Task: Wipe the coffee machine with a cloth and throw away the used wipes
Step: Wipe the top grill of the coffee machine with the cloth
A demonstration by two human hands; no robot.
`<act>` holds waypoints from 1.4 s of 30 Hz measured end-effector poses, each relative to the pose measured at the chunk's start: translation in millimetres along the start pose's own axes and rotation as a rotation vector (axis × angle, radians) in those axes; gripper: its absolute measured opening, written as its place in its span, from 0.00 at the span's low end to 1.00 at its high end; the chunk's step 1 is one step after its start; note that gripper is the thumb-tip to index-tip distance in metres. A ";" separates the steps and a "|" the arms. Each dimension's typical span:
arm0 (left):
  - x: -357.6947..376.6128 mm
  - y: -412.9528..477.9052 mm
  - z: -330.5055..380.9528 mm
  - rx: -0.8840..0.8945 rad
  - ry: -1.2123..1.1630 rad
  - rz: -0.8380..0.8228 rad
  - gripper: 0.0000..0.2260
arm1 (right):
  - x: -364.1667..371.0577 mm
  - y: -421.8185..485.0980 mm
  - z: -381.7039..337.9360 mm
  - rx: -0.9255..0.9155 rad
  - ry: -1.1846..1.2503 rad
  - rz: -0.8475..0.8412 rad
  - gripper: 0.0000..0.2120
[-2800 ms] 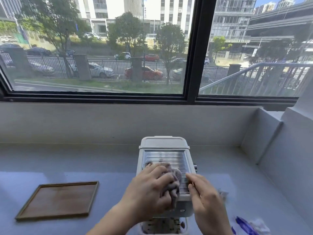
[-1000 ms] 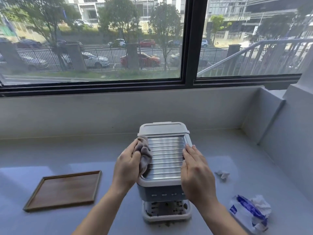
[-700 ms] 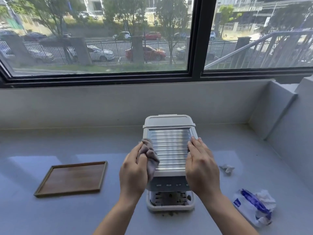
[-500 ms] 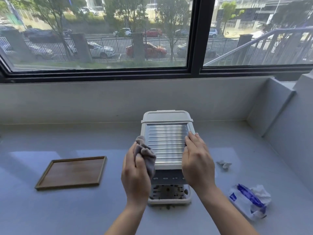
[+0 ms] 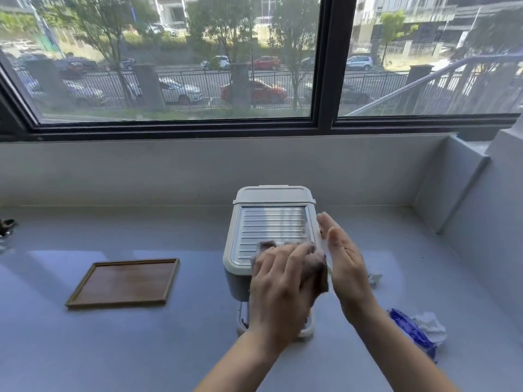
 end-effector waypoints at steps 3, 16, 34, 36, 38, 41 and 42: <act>10.7 14.4 4.7 -0.280 -0.549 -0.216 0.31 | -11.4 -16.3 -8.9 -0.220 -0.071 -0.059 0.24; -12.9 63.2 -60.6 -0.134 0.228 -0.349 0.21 | -6.8 -30.5 39.3 -0.145 -0.096 0.370 0.20; 15.9 45.1 -97.7 -0.184 0.467 -0.701 0.32 | 6.8 169.8 69.0 0.712 0.531 0.240 0.12; 16.7 45.3 -97.4 -0.180 0.461 -0.691 0.32 | 13.5 192.5 67.7 0.764 0.420 0.175 0.13; 16.7 44.6 -97.1 -0.179 0.454 -0.686 0.32 | 17.9 212.2 58.2 0.635 -0.092 -0.025 0.16; 16.1 45.1 -96.3 -0.181 0.444 -0.670 0.32 | 42.7 223.8 41.3 0.360 -0.803 -0.326 0.26; 16.1 45.4 -96.4 -0.178 0.442 -0.665 0.32 | 53.8 225.3 39.0 0.285 -1.007 -0.401 0.28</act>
Point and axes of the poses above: each hand's wrist, its own y-axis towards the middle knuckle, its own x-axis out of the palm, z = x × y, the point moved 6 cm from there along y, towards the middle knuckle, and after that the axes turned 2 degrees about -x, right-handed, at the moved point
